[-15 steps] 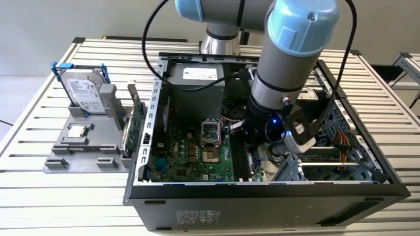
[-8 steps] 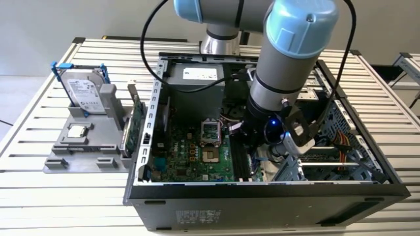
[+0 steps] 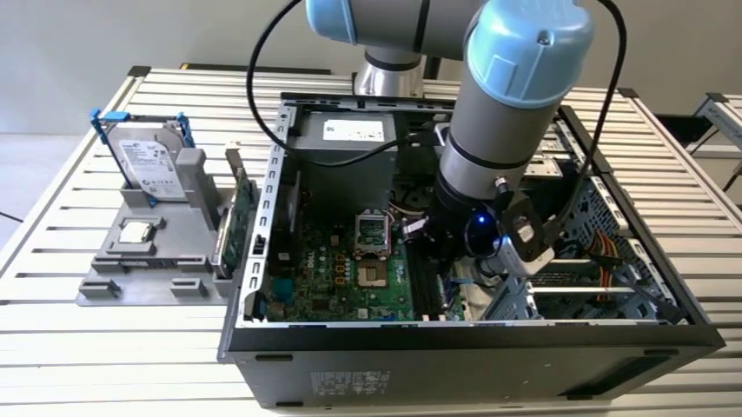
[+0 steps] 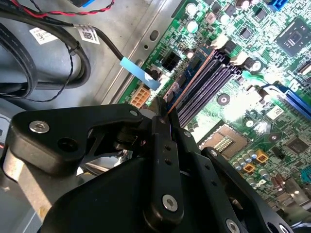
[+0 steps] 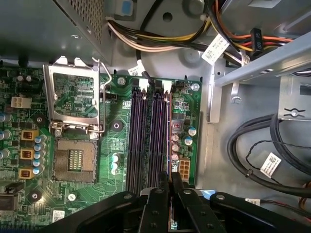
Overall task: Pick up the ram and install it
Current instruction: 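Insert the ram into the slot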
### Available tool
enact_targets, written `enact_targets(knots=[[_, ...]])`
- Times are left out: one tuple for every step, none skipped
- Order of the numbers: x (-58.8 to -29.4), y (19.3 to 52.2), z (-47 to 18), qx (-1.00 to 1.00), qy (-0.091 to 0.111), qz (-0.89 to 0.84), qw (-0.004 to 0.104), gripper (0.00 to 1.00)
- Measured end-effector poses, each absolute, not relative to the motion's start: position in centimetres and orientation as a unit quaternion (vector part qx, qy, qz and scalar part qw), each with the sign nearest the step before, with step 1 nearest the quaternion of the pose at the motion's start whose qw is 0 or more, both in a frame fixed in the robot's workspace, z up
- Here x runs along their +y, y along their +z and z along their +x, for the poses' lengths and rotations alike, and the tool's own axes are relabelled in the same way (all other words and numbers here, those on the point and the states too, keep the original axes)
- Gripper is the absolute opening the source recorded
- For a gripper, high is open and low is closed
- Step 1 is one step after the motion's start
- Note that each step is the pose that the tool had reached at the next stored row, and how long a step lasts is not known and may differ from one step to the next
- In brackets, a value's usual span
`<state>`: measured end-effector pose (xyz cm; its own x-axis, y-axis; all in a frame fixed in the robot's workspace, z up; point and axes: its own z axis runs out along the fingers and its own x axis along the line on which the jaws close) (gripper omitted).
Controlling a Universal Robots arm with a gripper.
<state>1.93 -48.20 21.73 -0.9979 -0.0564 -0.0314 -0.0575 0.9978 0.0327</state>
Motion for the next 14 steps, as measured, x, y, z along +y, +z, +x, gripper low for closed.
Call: enact_targets(knots=[[-48.18,21.64,1.93,0.999,0.017,-0.029,0.015,0.00],[-48.17,21.58,1.93,0.999,0.017,-0.029,0.015,0.00],[-48.16,21.54,1.93,0.999,0.017,-0.029,0.015,0.00],[-48.14,21.51,1.93,0.999,0.017,-0.029,0.015,0.00],[-48.11,21.49,1.93,0.999,0.017,-0.029,0.015,0.00],[-48.10,21.44,1.93,0.999,0.017,-0.029,0.015,0.00],[-48.09,21.38,1.93,0.999,0.017,-0.029,0.015,0.00],[-48.08,21.33,1.93,0.999,0.017,-0.029,0.015,0.00],[-48.08,21.29,1.92,0.999,0.017,-0.029,0.015,0.00],[-48.07,21.25,1.92,0.999,0.016,-0.029,0.015,0.00],[-48.07,21.21,1.92,0.999,0.016,-0.029,0.015,0.00],[-48.07,21.20,1.92,0.999,0.016,-0.029,0.015,0.00],[-48.07,21.18,1.92,0.999,0.017,-0.030,0.015,0.00],[-48.05,21.12,1.92,0.999,0.017,-0.032,0.015,0.00]])
